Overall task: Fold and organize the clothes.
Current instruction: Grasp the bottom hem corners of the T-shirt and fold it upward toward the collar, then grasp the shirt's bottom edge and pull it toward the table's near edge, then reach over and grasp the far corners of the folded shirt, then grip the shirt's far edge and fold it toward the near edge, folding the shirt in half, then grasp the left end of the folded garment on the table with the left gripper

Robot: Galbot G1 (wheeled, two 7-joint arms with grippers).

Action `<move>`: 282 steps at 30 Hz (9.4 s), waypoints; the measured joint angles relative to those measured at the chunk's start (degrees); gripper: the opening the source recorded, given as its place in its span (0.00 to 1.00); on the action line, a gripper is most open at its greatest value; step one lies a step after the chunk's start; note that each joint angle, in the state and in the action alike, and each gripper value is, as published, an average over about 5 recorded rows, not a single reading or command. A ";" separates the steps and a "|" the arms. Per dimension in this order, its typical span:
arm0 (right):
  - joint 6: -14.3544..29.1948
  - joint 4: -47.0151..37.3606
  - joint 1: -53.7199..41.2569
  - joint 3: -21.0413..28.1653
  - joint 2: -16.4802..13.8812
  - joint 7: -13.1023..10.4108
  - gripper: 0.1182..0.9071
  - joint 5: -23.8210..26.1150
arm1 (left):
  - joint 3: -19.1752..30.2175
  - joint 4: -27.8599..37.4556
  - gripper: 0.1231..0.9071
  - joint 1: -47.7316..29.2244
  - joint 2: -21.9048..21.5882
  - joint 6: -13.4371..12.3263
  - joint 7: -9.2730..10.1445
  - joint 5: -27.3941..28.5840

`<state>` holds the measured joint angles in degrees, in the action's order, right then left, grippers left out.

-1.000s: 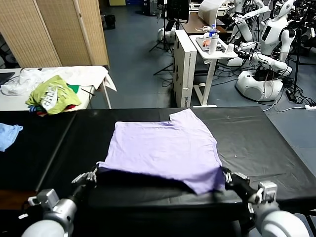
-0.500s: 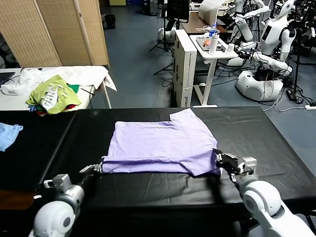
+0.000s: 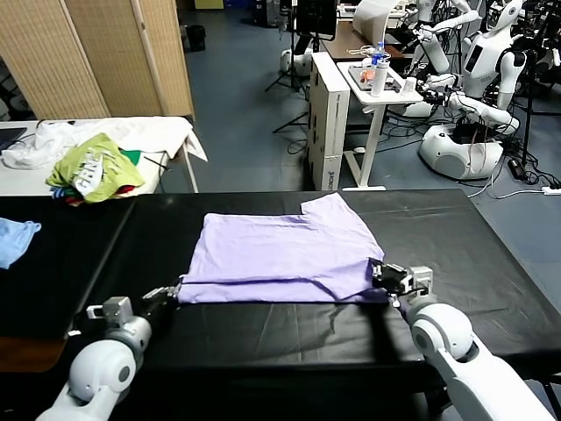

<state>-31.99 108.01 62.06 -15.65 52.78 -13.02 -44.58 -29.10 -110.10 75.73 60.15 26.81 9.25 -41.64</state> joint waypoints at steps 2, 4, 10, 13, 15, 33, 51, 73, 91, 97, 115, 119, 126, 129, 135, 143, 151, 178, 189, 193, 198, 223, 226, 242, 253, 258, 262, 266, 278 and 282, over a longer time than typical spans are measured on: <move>-0.59 1.52 1.45 -0.88 -0.36 -0.01 0.43 -0.29 | -0.17 -0.19 0.13 0.24 0.03 0.14 0.42 0.01; -0.97 3.23 3.27 -1.90 -0.78 0.03 0.57 -0.17 | -0.61 -0.66 0.26 0.76 0.10 0.34 0.77 -0.04; -0.97 8.64 9.93 -5.72 -2.13 0.42 0.95 1.65 | -2.10 -2.94 0.74 3.46 0.63 1.04 0.91 0.05; -0.77 10.39 12.78 -7.14 -2.30 0.71 0.99 2.66 | -2.57 -4.54 0.92 5.19 1.19 1.27 0.85 0.21; -0.71 11.13 14.21 -7.79 -2.31 0.80 1.00 3.02 | -2.68 -5.46 0.98 6.37 1.57 1.29 0.73 0.61; -0.36 10.60 17.40 -8.50 -1.91 1.86 0.49 4.45 | -2.30 -5.35 0.99 8.25 2.40 0.59 0.04 1.75; -6.32 15.76 23.38 -13.14 -6.48 -0.63 0.03 -1.45 | -3.71 -9.93 0.03 13.30 -0.42 1.35 1.38 1.21; -10.21 27.22 37.52 -21.24 -7.52 -3.84 0.51 -1.68 | -8.15 -20.37 0.16 29.76 -1.84 5.05 3.22 1.88; -10.14 19.86 16.51 -16.52 -10.38 -5.16 1.00 -11.90 | -15.44 -21.61 1.00 22.37 -2.93 12.49 3.25 -6.48; -10.20 8.79 -1.60 -4.56 -9.45 -5.04 1.00 -12.30 | -12.66 -16.01 1.00 11.33 -5.62 12.40 4.44 -11.29; -10.20 -20.89 -30.52 16.52 1.29 2.50 1.00 -5.33 | 5.49 9.79 1.00 -19.33 -9.25 14.09 2.39 -14.27; -10.20 -23.64 -31.71 17.66 2.60 2.59 1.00 -4.32 | 7.29 13.45 1.00 -22.42 -8.99 13.64 1.27 -12.69; -9.95 -26.77 -32.65 18.29 4.16 2.90 1.00 -3.60 | 9.26 18.03 1.00 -26.27 -7.22 13.02 0.59 -11.16; -9.50 -27.67 -32.93 18.47 4.74 3.02 1.00 -3.45 | 10.00 19.68 1.00 -27.67 -6.35 12.88 0.52 -10.75; -8.90 -29.06 -33.48 18.81 5.80 3.61 1.00 -2.85 | 10.80 21.57 1.00 -28.82 -5.34 12.72 -0.17 -9.41; -8.71 -29.84 -33.79 19.44 6.38 3.72 1.00 -2.71 | 11.51 22.62 0.93 -29.03 -4.70 12.43 -1.49 -8.48; -8.53 -30.53 -33.60 19.32 6.41 4.21 0.56 -2.54 | 12.39 23.50 0.72 -29.72 -3.63 12.11 -2.30 -7.45; -2.62 -23.15 -29.09 14.71 3.75 6.88 0.03 -1.66 | 11.78 19.48 0.03 -27.27 -5.40 11.50 -2.70 -8.71; -3.07 -14.43 -23.15 10.90 -0.28 6.13 0.03 -3.44 | 7.80 10.30 0.03 -20.60 -9.57 12.00 -2.08 -11.95; -3.94 -10.82 -20.07 9.09 -2.14 5.98 0.03 -4.18 | 5.90 6.68 0.03 -17.13 -11.18 12.19 -2.11 -12.75; -5.43 -5.41 -15.32 6.08 -5.35 5.46 0.03 -5.02 | 3.83 2.37 0.03 -13.08 -13.01 12.40 -2.05 -13.43; -10.20 10.80 8.88 -4.82 -10.69 1.88 0.03 -3.69 | -1.12 -9.63 0.03 1.21 -14.09 13.57 -1.78 -11.78; -10.20 10.81 9.48 -4.98 -10.70 1.67 0.03 -3.51 | -1.71 -9.97 0.03 2.43 -13.91 13.55 -1.65 -11.03; -10.20 11.35 10.58 -4.99 -10.87 1.05 0.03 -3.43 | -4.64 -11.82 0.03 7.53 -12.77 14.28 -2.13 -7.95; -10.20 12.02 10.61 -5.05 -11.61 1.24 0.03 -3.75 | -5.45 -12.85 0.03 11.67 -10.31 13.91 -2.01 -4.32; -10.20 13.57 11.46 -6.18 -12.49 0.19 0.27 -4.72 | -5.86 -13.70 0.08 12.82 -9.19 14.43 -1.06 -3.70; -10.21 15.32 12.22 -7.82 -12.87 -0.61 0.56 -6.29 | -6.75 -14.66 0.36 13.30 -8.53 15.01 -0.14 -4.05; -10.20 15.86 11.75 -9.62 -12.31 -0.75 0.86 -7.50 | -7.92 -14.85 0.67 12.99 -8.44 14.93 -0.13 -4.76; -10.21 6.56 3.79 -6.48 -3.77 -1.48 1.00 -4.16 | -7.52 -9.03 1.00 5.13 -6.13 11.68 -0.27 -4.86; -10.21 3.20 1.02 -4.53 -1.15 -1.06 1.00 -3.12 | -6.50 -6.32 1.00 3.51 -4.82 11.40 -0.43 -4.76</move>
<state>-42.20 111.21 63.09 -20.18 51.63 -14.08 -47.70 -35.60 -116.43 79.24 55.33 38.21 8.82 -46.40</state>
